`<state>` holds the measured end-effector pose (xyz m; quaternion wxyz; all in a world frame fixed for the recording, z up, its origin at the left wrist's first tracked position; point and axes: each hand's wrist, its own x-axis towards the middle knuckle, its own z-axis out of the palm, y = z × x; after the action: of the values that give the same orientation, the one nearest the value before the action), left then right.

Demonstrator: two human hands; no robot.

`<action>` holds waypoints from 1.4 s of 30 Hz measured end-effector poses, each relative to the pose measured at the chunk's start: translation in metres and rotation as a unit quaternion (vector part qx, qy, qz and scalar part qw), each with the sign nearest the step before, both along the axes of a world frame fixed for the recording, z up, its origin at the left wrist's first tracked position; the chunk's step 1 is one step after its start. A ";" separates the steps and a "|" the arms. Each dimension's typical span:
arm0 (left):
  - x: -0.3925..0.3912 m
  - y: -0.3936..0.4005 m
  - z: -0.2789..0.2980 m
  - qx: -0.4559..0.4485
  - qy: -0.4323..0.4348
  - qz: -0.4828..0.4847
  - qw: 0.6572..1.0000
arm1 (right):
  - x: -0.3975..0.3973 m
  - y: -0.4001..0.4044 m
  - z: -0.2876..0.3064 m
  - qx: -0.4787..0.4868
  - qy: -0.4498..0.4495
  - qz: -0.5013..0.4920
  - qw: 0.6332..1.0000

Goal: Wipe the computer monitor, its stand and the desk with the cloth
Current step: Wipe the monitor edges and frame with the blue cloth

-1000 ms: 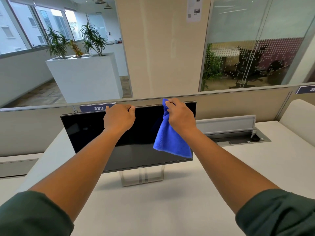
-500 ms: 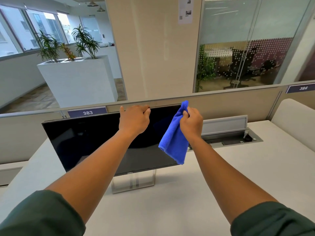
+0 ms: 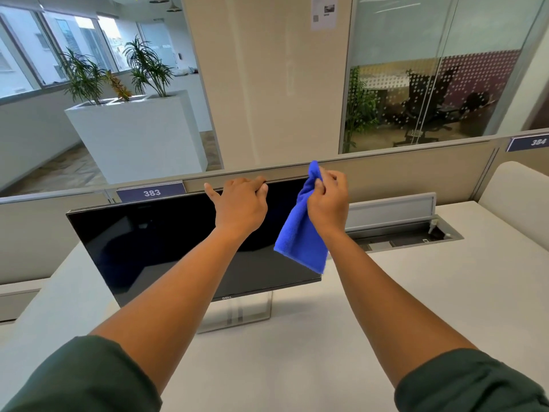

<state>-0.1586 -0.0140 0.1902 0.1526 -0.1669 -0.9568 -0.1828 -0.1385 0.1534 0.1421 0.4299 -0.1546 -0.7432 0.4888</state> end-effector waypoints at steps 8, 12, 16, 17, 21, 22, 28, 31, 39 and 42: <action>-0.004 0.001 -0.001 -0.001 0.005 0.001 1.000 | 0.011 0.004 -0.060 -0.080 -0.040 0.005 0.996; -0.004 0.002 -0.004 0.001 0.022 0.006 1.000 | 0.020 -0.003 -0.098 -0.107 -0.071 0.005 0.992; -0.005 0.001 -0.006 0.001 0.028 0.006 1.000 | 0.029 -0.011 -0.131 -0.093 -0.095 -0.010 0.991; -0.005 0.002 -0.007 0.000 0.028 0.006 1.000 | 0.031 -0.012 -0.139 -0.091 -0.106 -0.011 0.990; -0.003 0.002 -0.008 -0.004 0.037 0.009 0.999 | 0.039 -0.013 -0.175 -0.096 -0.155 -0.027 0.983; -0.003 0.002 -0.009 -0.003 0.038 0.009 0.999 | 0.042 -0.013 -0.184 -0.115 -0.170 -0.029 0.978; -0.002 0.001 -0.010 0.009 0.037 0.006 0.999 | 0.056 -0.011 -0.211 -0.110 -0.252 -0.024 0.961; -0.002 0.001 -0.010 0.012 0.039 0.006 0.999 | 0.056 -0.011 -0.206 -0.105 -0.247 -0.023 0.963; -0.002 0.000 -0.010 0.012 0.040 0.004 0.999 | 0.036 -0.014 -0.153 -0.058 -0.105 -0.033 0.992; -0.003 0.000 -0.010 0.013 0.041 0.005 0.999 | 0.020 -0.011 -0.115 -0.027 -0.043 -0.042 0.998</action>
<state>-0.1612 -0.0141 0.1807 0.1950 -0.1677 -0.9481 -0.1872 -0.1182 0.1424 0.0274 0.4134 -0.2179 -0.7403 0.4834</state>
